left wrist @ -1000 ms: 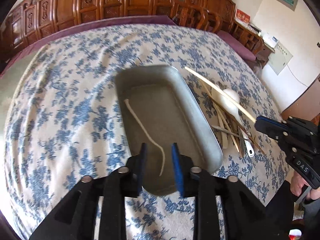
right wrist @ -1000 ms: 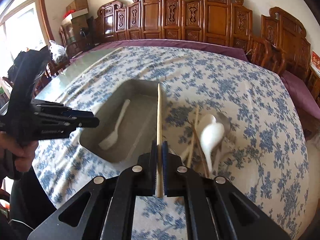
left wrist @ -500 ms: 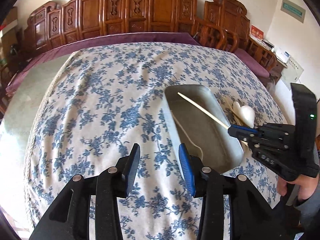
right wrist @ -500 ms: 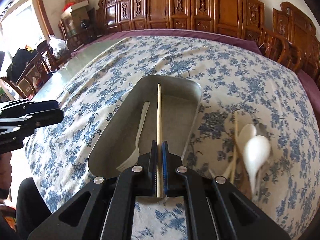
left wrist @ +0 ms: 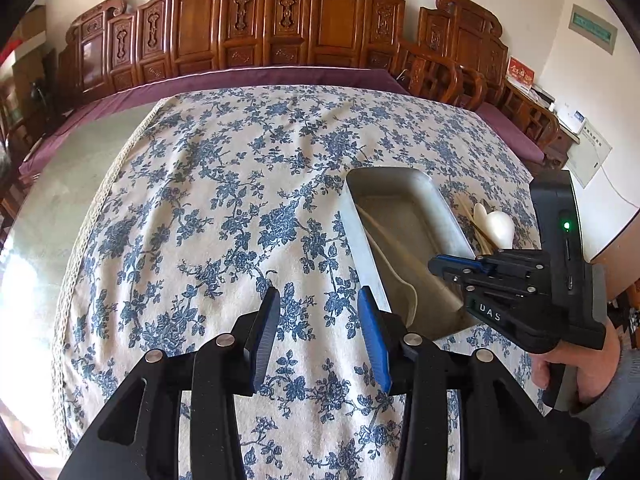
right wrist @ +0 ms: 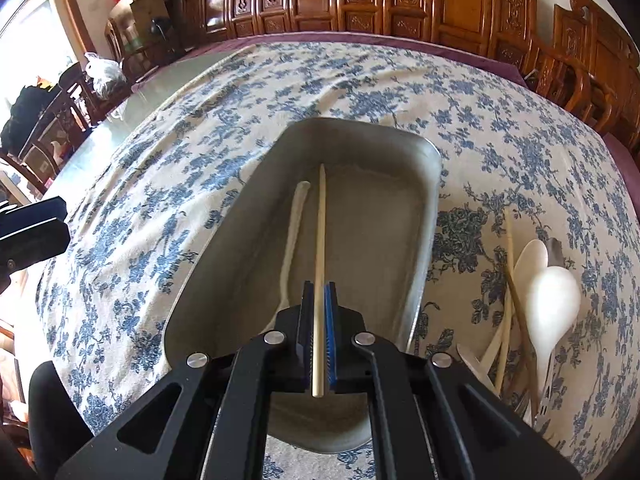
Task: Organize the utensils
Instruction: 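Lower the fork into the grey tray and open the left tool while the right tool releases its chopstick there, then grasp a white plastic spoon from the pile with the right tool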
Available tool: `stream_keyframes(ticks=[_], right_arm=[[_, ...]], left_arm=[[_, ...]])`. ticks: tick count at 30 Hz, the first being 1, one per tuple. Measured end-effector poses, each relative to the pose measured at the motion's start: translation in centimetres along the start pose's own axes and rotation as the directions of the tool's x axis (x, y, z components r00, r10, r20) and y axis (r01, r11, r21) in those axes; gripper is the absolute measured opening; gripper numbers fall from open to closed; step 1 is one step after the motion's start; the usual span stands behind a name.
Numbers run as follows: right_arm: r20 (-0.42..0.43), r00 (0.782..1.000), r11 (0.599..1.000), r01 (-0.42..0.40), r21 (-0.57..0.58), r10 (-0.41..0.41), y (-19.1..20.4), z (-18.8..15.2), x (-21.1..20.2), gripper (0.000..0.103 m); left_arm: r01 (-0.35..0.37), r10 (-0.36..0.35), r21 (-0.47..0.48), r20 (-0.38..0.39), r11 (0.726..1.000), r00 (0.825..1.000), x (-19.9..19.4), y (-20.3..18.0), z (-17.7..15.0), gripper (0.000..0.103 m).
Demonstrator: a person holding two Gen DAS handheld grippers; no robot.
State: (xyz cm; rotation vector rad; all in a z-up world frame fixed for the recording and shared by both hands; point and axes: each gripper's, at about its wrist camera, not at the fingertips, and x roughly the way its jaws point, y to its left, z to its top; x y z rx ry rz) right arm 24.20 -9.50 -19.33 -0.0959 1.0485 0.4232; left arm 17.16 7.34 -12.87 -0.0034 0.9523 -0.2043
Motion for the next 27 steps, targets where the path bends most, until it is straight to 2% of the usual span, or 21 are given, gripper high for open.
stream_keyframes(ticks=[5,6,9,11,14,19,27], right_arm=[[0.035,0.999,0.999,-0.020,-0.033,0.021,0.4,-0.1,-1.7,0.009],[0.046,0.999,0.999,-0.027,-0.032,0.028,0.3,-0.2,-2.3,0.009],[0.090,0.995,0.999,-0.046,-0.014,0.047,-0.5,-0.9,-5.0,0.014],[0.122,0.991,0.998,-0.058,0.001,0.057,-1.4,-1.8,-7.2,0.020],[0.152,0.987,0.999,-0.052,0.010,0.050,-3.1,-3.7,-10.2,0.023],[0.184,0.983,0.999,-0.004,0.051,-0.006,-7.2,-7.2,-14.4,0.024],[0.197,0.978,0.992,0.051,0.113,-0.073,-12.4,-10.5,-16.4,0.024]], left_arm=[[-0.004,0.004,0.006,0.009,1.000,1.000,-1.1,-0.7,-0.2,0.041],[-0.003,0.003,0.007,0.012,1.000,1.000,-1.2,-0.9,-0.2,0.046],[-0.001,0.001,0.012,0.033,1.000,0.999,-1.9,-2.1,-0.4,0.073],[0.004,-0.005,0.020,0.034,1.000,0.999,-2.0,-3.1,-0.5,0.078],[0.028,-0.029,0.029,0.030,0.999,0.999,-1.9,-4.8,-0.7,0.082],[0.054,-0.056,0.039,0.050,0.998,0.997,-1.9,-7.5,-0.8,0.089],[0.060,-0.067,0.086,0.084,0.994,0.994,-1.6,-11.4,-0.7,0.090]])
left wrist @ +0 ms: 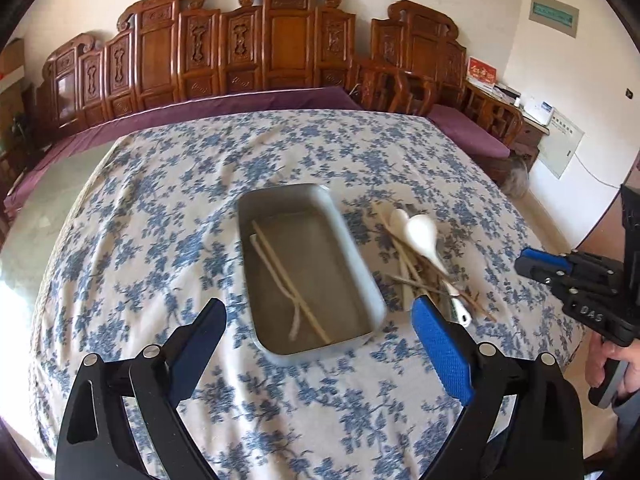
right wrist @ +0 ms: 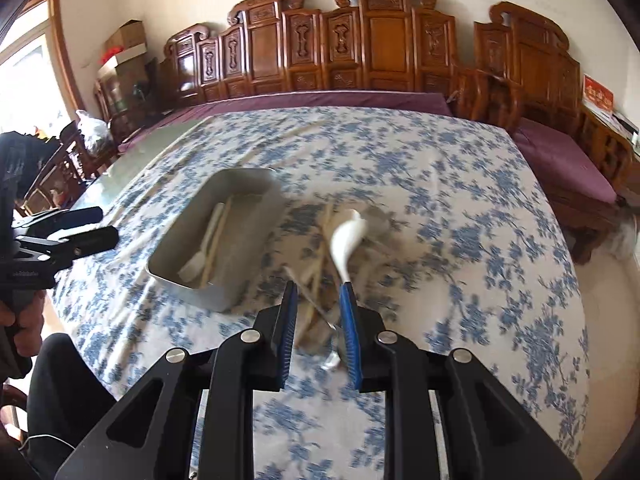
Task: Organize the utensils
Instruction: 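Grasp a white plastic spoon from the pile with the right tool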
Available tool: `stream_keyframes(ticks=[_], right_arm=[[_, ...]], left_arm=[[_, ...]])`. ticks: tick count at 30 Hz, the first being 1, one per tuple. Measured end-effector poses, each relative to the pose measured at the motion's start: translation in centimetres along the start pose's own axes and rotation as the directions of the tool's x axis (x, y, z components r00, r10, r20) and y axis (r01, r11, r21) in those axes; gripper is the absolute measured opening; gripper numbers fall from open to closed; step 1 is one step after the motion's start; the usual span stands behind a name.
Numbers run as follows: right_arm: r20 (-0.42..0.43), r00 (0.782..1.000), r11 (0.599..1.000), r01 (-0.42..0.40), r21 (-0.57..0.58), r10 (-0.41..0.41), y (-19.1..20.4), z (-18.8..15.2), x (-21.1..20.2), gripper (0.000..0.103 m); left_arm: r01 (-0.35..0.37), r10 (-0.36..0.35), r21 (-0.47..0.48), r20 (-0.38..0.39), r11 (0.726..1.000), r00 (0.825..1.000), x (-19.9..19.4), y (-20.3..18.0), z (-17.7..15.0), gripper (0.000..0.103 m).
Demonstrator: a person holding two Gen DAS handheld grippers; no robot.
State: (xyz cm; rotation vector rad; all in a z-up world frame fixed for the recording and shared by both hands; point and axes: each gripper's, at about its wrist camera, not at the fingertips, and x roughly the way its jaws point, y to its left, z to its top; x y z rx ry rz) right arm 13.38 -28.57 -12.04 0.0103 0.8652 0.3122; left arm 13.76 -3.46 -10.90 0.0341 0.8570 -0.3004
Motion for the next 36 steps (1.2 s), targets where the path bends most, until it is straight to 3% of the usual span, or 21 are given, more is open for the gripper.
stream_keyframes(ticks=[15,27,36], right_arm=[[-0.138,0.990,1.000,0.003,0.008,-0.002,-2.6,-3.7,6.4,0.024],[-0.090,0.994,0.997,-0.049,0.067,0.055,-3.6,1.0,10.8,0.024],[-0.146,0.988,0.998,-0.043,0.039,0.048,-2.7,2.3,14.8,0.023]], left_arm=[[0.053,-0.052,0.037,-0.021,0.998,0.998,1.6,-3.1,-0.7,0.090],[0.058,-0.056,0.040,-0.033,0.998,0.998,3.1,-3.1,-0.4,0.090],[0.060,-0.059,0.017,-0.045,0.998,0.997,3.7,-2.1,-0.9,0.090]])
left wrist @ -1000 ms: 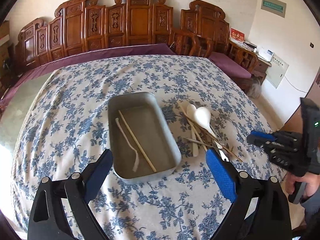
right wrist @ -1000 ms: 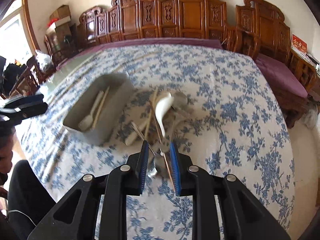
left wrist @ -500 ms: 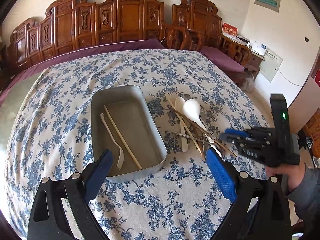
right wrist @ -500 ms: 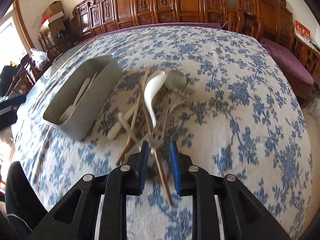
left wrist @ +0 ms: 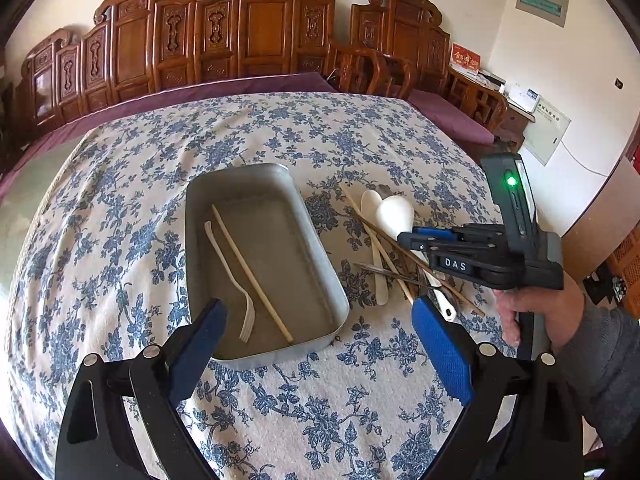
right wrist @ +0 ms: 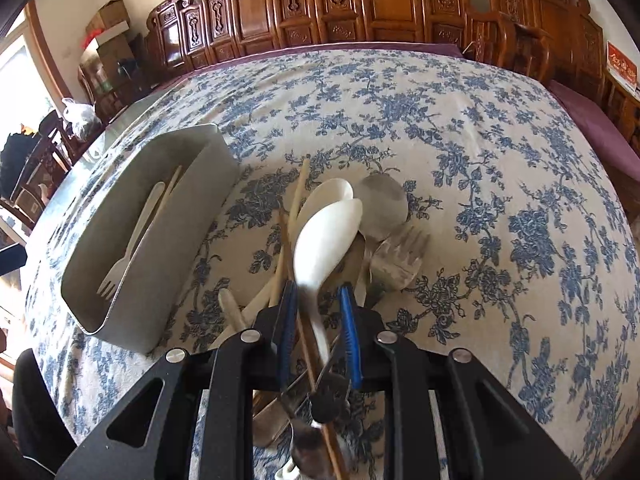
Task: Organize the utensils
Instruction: 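Grasp a white plastic spoon from the pile with the right tool, then grasp a wooden chopstick with the left tool while the right tool holds the spoon raised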
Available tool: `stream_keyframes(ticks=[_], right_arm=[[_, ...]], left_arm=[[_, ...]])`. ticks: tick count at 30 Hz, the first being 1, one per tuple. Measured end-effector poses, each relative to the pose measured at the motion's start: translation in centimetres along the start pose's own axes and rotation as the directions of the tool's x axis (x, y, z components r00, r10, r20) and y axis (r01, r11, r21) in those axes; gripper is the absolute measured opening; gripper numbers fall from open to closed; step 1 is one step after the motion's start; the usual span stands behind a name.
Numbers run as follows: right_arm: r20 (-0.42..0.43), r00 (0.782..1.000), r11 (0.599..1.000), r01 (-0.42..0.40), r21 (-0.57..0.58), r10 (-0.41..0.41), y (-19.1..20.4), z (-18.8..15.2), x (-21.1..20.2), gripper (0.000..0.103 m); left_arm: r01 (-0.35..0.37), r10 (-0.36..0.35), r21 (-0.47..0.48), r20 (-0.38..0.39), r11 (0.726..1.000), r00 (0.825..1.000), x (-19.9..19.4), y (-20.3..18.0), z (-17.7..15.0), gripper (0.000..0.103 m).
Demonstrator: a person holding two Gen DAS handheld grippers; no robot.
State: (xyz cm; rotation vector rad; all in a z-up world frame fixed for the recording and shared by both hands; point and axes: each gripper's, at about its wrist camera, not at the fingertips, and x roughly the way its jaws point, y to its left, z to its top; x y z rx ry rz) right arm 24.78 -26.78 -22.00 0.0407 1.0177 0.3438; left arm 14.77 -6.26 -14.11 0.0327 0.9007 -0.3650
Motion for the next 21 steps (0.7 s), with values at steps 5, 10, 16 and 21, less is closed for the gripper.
stream_keyframes(ticks=[5,10,16,21], right_arm=[[0.002,1.000,0.999,-0.018,-0.027,0.018,0.5,0.2,0.0,0.008],[0.044,0.998,0.999,-0.039,-0.029,0.040,0.4,0.6,-1.8,0.005],[0.092,0.996,0.999,-0.014,-0.038,0.017,-0.2,0.9,-4.9,0.005],[0.130,0.992,0.999,0.007,-0.036,-0.003,-1.1,0.5,-7.5,0.005]], left_arm=[[-0.006,0.006,-0.008,-0.006,1.000,1.000,0.1,0.4,-0.4,0.090],[-0.009,0.009,-0.014,-0.003,1.000,1.000,-0.2,0.4,-0.6,0.090],[0.000,0.000,0.001,0.000,1.000,1.000,-0.7,-0.7,-0.7,0.090],[0.016,-0.016,0.020,-0.010,1.000,1.000,-0.4,-2.5,-1.2,0.090]])
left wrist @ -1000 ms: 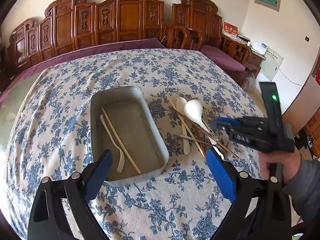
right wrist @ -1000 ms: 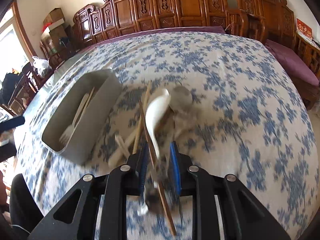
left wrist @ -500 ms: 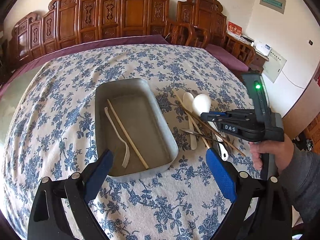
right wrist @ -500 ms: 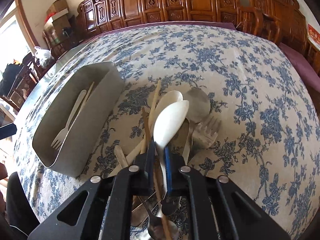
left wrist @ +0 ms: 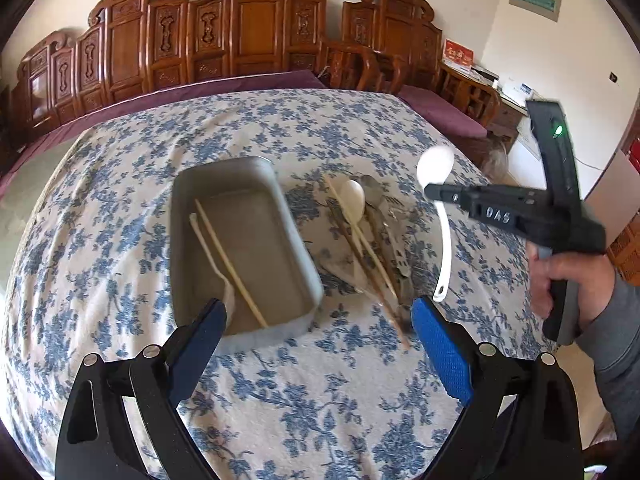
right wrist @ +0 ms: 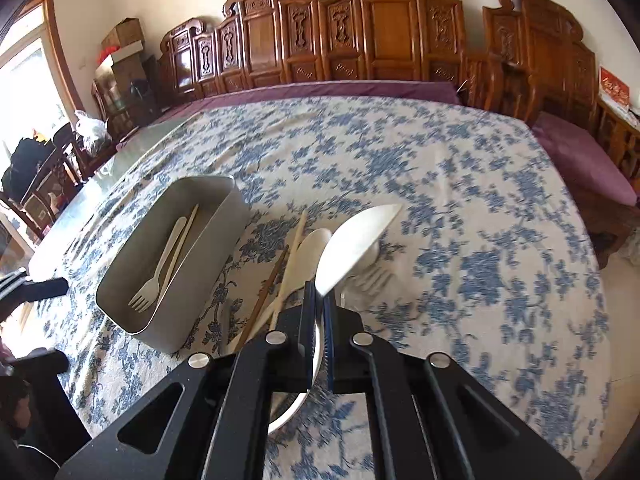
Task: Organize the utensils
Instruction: 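Grasp a wooden chopstick with the left tool while the right tool holds the spoon raised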
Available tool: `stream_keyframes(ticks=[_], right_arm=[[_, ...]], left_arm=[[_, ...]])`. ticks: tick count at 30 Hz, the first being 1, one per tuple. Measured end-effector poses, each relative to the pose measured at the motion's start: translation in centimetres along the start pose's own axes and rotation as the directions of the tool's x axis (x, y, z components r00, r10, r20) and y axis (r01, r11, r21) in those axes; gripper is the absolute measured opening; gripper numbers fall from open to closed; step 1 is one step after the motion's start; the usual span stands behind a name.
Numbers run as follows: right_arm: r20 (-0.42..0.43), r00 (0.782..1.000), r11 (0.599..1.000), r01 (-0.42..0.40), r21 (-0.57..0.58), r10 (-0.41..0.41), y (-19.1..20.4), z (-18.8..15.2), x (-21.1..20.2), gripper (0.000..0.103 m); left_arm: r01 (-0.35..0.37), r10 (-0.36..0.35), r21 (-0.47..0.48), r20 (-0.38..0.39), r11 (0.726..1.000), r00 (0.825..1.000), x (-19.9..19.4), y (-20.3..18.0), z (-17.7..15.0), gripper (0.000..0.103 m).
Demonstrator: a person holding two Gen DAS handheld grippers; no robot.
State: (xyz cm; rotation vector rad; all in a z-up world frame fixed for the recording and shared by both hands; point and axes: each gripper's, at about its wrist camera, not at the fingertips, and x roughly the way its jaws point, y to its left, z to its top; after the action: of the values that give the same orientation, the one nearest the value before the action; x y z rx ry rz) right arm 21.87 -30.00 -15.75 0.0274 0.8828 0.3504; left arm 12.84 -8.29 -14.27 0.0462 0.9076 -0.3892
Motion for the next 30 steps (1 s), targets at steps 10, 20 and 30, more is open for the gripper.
stream_keyframes(ticks=[10,20,30], right_arm=[[-0.013,0.999,0.999,0.035,-0.007,-0.035,-1.3,-4.3,-3.7,0.005],[-0.027,0.999,1.000,0.026,0.005,-0.026,-1.9,-7.4,-4.1,0.005],[-0.019,1.000,0.999,0.019,0.029,-0.019,-2.8,-7.3,-4.9,0.005]], left_arm=[[0.021,-0.016,0.080,-0.070,0.997,0.997,3.1,-4.3,-1.9,0.084],[0.065,-0.059,0.031,-0.177,0.997,0.982,7.4,-5.4,-2.4,0.055],[0.072,-0.080,-0.041,-0.242,0.997,0.967,10.5,-4.7,-2.6,0.031]])
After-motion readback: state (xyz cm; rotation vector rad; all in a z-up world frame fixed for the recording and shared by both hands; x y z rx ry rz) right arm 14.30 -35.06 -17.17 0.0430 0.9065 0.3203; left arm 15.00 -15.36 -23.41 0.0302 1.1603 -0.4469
